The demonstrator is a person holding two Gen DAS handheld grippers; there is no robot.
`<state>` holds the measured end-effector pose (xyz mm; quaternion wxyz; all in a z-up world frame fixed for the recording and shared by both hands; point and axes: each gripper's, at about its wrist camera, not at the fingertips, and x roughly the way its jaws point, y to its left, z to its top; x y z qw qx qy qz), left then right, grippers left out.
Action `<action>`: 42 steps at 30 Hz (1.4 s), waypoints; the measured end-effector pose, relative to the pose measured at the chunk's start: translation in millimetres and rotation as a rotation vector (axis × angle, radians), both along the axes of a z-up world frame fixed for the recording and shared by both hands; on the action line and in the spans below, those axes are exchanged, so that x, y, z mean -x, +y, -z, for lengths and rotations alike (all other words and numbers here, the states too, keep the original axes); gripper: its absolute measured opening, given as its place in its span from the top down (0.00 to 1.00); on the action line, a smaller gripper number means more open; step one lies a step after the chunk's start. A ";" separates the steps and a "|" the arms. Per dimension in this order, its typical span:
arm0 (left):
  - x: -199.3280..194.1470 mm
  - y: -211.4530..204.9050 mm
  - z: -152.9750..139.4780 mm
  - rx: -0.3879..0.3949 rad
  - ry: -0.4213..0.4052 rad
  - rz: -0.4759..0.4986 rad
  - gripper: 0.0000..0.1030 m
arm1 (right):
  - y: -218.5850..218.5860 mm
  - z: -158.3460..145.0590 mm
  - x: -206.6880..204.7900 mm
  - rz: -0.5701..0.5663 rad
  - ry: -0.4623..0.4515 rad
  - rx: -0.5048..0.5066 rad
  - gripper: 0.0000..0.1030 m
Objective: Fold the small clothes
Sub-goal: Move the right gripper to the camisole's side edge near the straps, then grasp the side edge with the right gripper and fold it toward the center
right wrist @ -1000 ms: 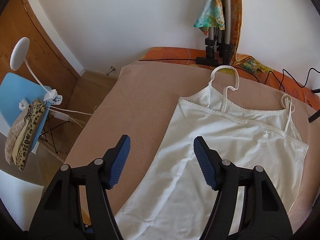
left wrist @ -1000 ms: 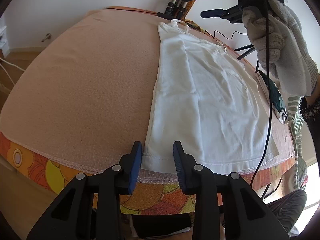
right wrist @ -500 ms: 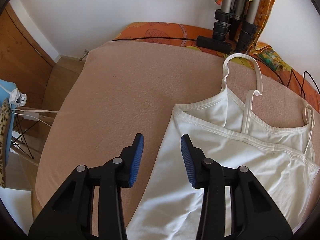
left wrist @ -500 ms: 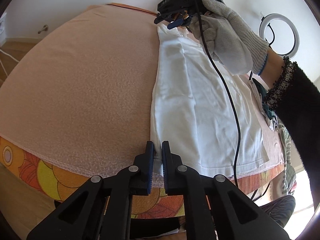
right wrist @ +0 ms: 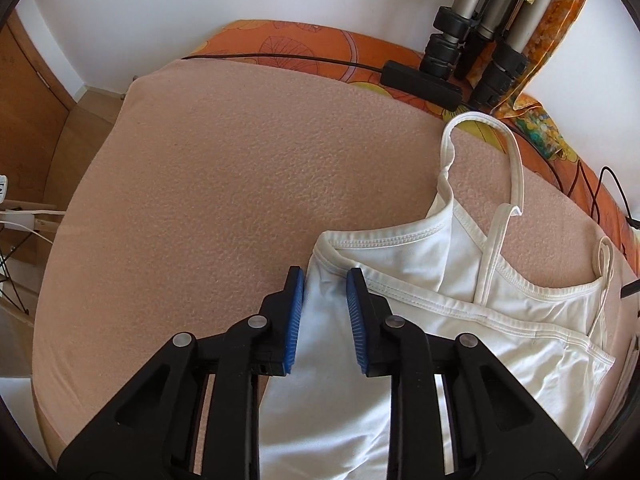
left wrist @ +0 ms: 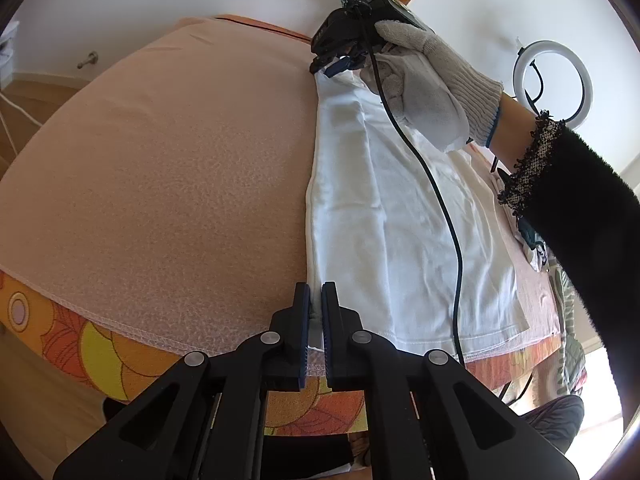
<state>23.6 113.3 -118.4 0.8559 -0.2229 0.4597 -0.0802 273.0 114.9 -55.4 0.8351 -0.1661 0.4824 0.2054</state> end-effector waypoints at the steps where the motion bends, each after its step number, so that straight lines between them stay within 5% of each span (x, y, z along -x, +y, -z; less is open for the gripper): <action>1: 0.9 1.1 -1.1 -0.013 -0.007 -0.010 0.95 | 1.2 0.6 0.4 -0.004 -0.006 0.007 0.78; 11: -5.4 -8.5 7.2 -0.081 0.026 0.019 0.86 | 2.6 2.2 0.1 -0.003 -0.020 0.021 0.85; 13: -6.0 -11.0 8.1 -0.083 0.010 0.039 0.96 | 3.2 2.5 -0.2 -0.001 -0.021 0.019 0.85; 19: -3.2 4.1 0.0 0.019 -0.028 0.015 0.97 | -1.0 0.0 0.9 0.004 -0.028 0.006 0.95; 26: 3.8 -10.9 -17.5 -0.007 -0.096 0.070 0.97 | -32.4 -23.4 2.9 0.015 -0.034 -0.099 0.96; 36: 1.6 -54.2 -38.8 -0.005 -0.148 0.196 0.97 | -86.5 -51.3 13.3 0.038 -0.089 -0.096 0.96; 42: -4.0 -82.2 -29.3 -0.006 -0.108 0.277 0.97 | -128.2 -47.9 6.3 0.090 -0.081 -0.075 0.96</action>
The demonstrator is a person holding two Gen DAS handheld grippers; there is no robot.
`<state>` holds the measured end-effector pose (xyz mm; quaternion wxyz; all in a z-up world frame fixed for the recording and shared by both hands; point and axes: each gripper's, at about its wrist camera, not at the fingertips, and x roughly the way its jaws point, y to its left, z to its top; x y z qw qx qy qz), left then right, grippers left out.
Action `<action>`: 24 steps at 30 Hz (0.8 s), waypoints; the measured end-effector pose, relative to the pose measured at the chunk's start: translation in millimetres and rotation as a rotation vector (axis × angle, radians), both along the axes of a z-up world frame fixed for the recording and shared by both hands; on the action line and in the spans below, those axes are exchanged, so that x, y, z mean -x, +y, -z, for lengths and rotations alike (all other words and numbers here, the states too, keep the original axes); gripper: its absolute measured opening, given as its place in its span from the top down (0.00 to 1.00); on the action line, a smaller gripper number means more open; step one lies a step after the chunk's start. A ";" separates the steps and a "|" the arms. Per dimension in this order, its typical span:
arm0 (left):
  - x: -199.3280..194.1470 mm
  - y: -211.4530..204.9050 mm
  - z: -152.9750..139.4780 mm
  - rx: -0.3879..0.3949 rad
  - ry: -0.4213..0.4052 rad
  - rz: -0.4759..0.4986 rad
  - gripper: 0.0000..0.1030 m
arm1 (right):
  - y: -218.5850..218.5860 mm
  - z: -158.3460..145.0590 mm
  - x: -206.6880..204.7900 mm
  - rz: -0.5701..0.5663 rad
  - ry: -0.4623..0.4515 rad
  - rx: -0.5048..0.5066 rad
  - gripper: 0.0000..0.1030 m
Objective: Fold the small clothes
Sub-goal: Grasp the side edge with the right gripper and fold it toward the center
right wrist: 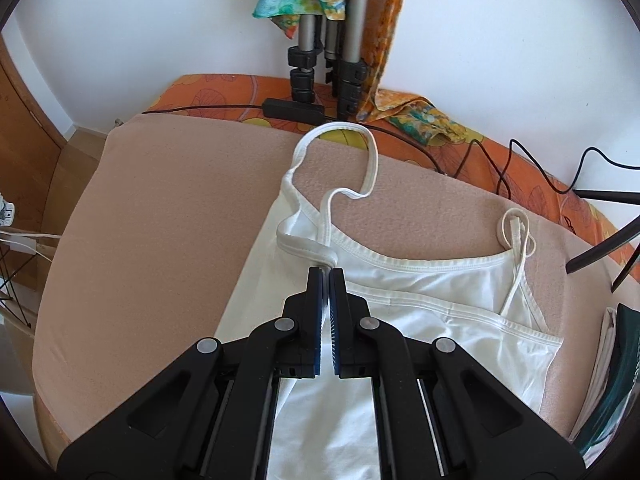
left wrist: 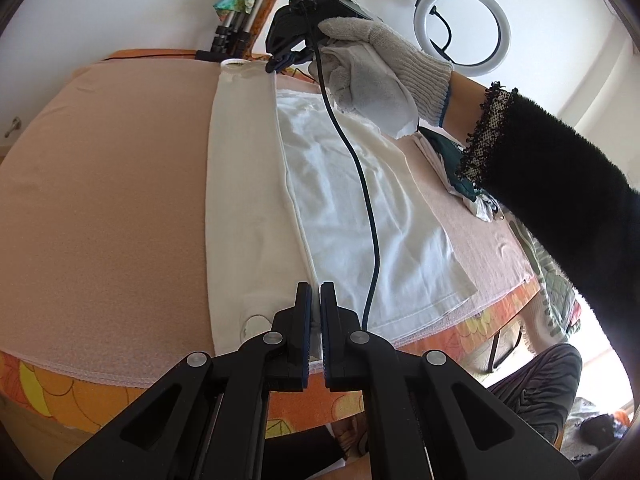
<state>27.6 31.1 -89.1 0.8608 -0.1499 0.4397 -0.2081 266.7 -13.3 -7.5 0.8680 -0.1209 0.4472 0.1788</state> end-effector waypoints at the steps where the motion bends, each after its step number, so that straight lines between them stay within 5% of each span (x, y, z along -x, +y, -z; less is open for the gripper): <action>1: -1.1 -2.1 2.2 0.004 0.008 0.002 0.97 | -6.2 3.2 -1.2 0.008 0.008 -0.002 0.96; 15: -13.0 -25.1 14.9 -0.010 0.095 0.071 0.90 | -18.9 26.4 -12.5 0.019 0.035 0.013 0.96; 19: -10.0 -26.3 14.8 -0.015 0.111 0.085 0.87 | -30.1 16.9 -7.8 0.029 0.002 -0.004 0.45; 24: -0.4 -28.9 -1.2 -0.020 0.046 0.094 0.87 | -61.1 -11.5 8.7 0.012 -0.037 -0.128 0.43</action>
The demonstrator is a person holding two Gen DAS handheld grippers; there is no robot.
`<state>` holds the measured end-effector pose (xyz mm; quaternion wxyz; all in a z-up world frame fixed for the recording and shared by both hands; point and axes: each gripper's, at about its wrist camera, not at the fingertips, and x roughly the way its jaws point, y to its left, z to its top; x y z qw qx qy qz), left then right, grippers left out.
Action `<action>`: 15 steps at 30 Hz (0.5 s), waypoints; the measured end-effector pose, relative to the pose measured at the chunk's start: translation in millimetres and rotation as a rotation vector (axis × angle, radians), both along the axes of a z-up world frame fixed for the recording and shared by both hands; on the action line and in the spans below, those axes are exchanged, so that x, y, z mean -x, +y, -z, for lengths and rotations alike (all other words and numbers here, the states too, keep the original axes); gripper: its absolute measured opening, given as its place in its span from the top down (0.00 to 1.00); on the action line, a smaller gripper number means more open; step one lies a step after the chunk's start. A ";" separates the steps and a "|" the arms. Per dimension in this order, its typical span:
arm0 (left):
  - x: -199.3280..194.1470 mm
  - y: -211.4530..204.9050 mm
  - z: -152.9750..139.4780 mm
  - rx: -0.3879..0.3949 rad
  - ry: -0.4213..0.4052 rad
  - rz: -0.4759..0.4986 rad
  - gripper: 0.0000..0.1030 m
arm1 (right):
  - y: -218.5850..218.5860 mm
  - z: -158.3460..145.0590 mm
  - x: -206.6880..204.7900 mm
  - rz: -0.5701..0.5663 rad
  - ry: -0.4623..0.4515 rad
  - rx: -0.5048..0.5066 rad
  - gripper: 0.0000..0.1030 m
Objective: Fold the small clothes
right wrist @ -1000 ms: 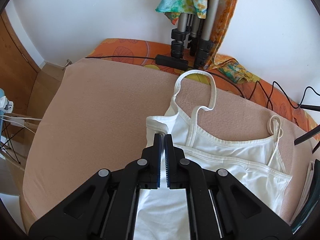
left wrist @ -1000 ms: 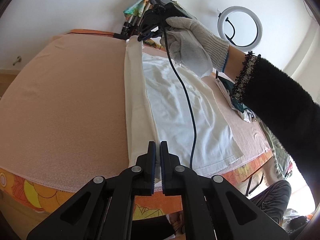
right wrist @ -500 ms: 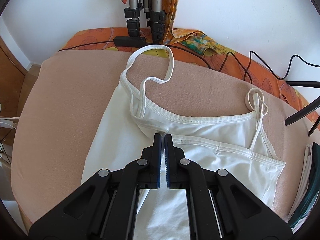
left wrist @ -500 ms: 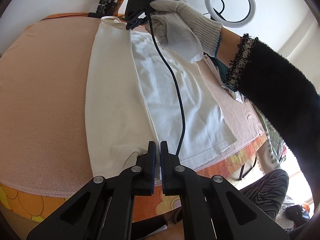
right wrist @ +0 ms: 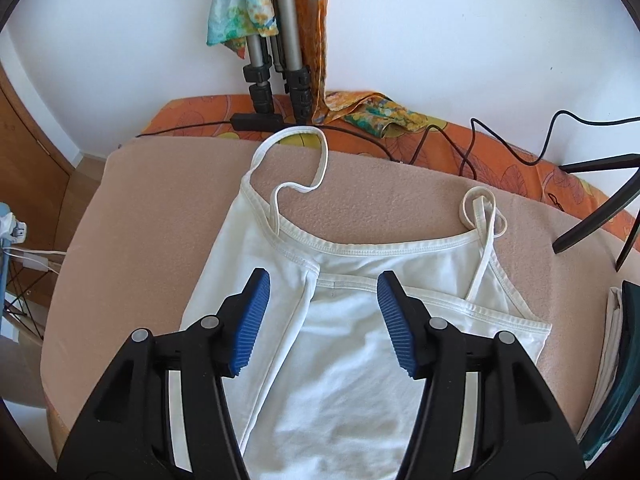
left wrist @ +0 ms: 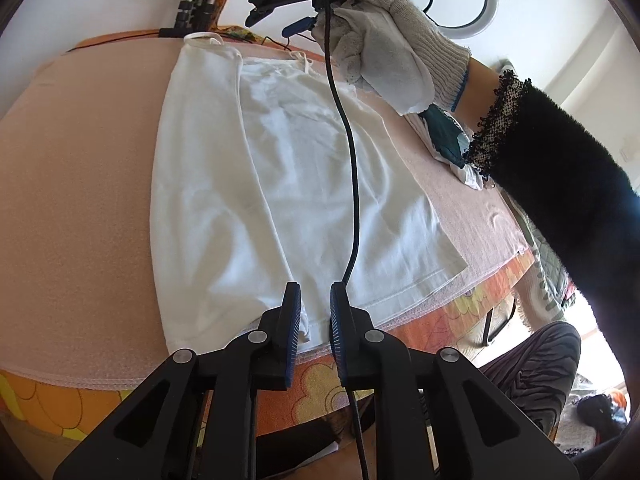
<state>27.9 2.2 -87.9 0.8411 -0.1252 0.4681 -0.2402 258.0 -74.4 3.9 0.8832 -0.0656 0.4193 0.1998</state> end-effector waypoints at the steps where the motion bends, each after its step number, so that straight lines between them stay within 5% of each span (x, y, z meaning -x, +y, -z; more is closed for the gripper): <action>1: 1.7 -0.5 -3.6 -0.004 -0.015 -0.002 0.87 | -6.9 -6.1 5.1 -0.010 -0.008 -0.021 0.43; 15: 6.8 -50.6 -32.2 -0.042 -0.171 0.044 0.87 | -121.4 -86.4 88.0 -0.013 -0.157 -0.121 0.39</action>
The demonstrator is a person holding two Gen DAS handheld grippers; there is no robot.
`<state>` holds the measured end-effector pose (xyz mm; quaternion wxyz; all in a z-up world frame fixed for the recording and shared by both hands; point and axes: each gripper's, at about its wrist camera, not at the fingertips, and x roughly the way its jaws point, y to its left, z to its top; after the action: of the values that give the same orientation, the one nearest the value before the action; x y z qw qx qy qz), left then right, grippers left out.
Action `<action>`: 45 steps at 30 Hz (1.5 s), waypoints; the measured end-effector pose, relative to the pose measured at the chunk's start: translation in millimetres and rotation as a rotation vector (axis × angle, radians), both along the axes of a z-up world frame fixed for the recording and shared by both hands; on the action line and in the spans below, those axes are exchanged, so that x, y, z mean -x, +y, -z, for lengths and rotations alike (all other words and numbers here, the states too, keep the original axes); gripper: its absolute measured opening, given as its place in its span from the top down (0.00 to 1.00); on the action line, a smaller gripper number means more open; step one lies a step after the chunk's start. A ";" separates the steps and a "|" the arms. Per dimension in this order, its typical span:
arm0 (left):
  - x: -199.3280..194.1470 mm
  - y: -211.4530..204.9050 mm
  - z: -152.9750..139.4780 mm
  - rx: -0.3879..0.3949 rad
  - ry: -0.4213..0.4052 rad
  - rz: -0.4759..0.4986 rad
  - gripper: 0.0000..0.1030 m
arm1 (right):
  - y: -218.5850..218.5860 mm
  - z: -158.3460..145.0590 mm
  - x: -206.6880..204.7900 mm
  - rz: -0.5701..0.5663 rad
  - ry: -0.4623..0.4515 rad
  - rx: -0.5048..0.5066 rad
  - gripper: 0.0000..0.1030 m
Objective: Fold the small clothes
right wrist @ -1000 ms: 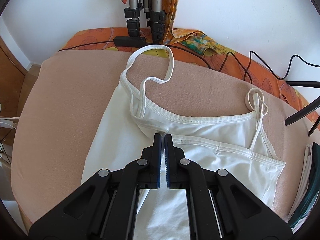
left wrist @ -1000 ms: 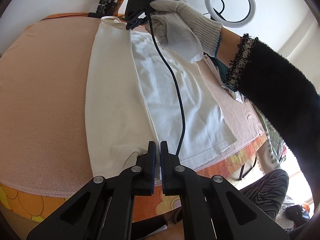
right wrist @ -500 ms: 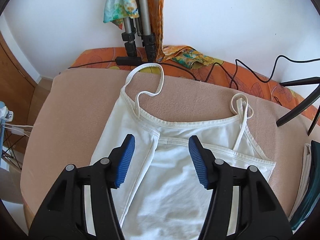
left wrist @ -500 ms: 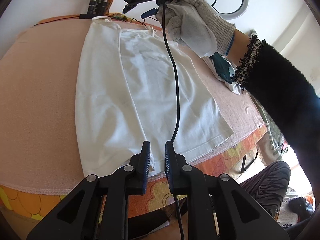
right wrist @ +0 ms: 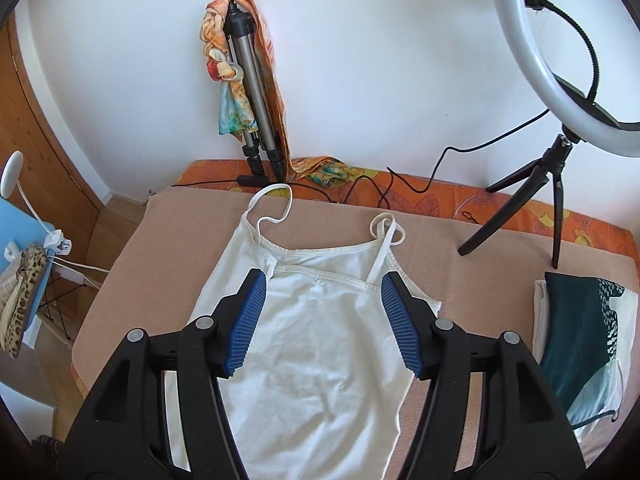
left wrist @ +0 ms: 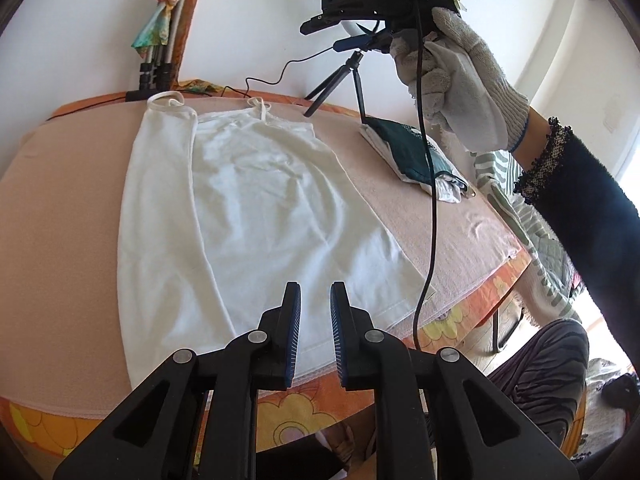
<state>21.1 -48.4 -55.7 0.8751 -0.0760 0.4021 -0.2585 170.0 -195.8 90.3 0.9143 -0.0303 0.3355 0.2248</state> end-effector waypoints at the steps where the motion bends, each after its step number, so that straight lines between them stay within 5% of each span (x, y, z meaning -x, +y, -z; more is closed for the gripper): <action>1: 0.3 -6.9 0.1 -0.003 -0.003 0.014 0.87 | -9.7 -2.3 3.2 0.005 -0.005 -0.003 0.39; 17: 9.0 -119.3 32.7 -0.066 0.040 0.221 0.85 | -144.5 33.4 10.5 0.060 0.035 -0.022 0.39; 21: 11.9 -142.0 34.9 -0.116 -0.002 0.234 0.47 | -157.8 49.0 1.2 0.067 0.056 -0.041 0.39; 27: 7.8 -162.7 37.6 -0.203 -0.076 0.231 0.47 | -153.4 84.3 -26.5 0.044 0.123 -0.106 0.39; 33: 5.8 -168.7 44.4 -0.259 -0.105 0.234 0.50 | -128.2 123.1 -58.5 0.002 0.199 -0.131 0.39; 45: -5.8 -164.7 54.6 -0.215 -0.083 0.241 0.94 | -89.7 160.3 -99.5 -0.047 0.253 -0.173 0.49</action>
<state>26.9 -213.1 -110.4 0.8566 0.0778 0.3972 -0.3199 269.6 -285.5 -70.0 0.8585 0.0695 0.4266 0.2760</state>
